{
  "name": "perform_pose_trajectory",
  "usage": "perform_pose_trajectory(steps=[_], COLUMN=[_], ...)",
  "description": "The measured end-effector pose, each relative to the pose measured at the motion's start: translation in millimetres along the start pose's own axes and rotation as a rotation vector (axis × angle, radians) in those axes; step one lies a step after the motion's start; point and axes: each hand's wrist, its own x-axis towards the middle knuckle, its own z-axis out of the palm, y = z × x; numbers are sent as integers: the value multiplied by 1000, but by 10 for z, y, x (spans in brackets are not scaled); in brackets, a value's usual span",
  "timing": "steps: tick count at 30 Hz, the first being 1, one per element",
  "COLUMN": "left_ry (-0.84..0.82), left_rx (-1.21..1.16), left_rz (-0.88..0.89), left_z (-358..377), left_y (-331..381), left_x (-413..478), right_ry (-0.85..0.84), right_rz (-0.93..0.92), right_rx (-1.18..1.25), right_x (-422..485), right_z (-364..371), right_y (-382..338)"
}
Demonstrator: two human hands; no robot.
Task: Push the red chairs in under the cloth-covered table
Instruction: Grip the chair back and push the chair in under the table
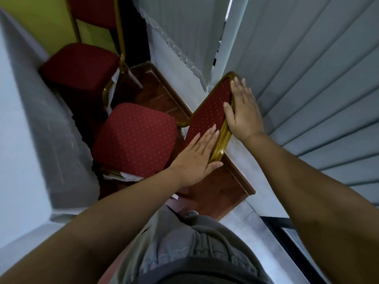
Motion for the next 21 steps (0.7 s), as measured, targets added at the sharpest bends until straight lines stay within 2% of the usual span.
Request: perform_pose_trajectory(steps=[12, 17, 21], left_ry=[50, 32, 24], left_rx=[-11, -18, -86], left_rz=[-73, -90, -103], left_z=[-183, -246, -222], left_y=[-818, -964, -938], left_x=[-58, 17, 45], right_ry=[-44, -87, -119], right_rz=[-80, 30, 39], right_rx=[56, 249, 178], right_x=[702, 1143, 1352], right_z=[398, 492, 541], right_y=[-463, -554, -539])
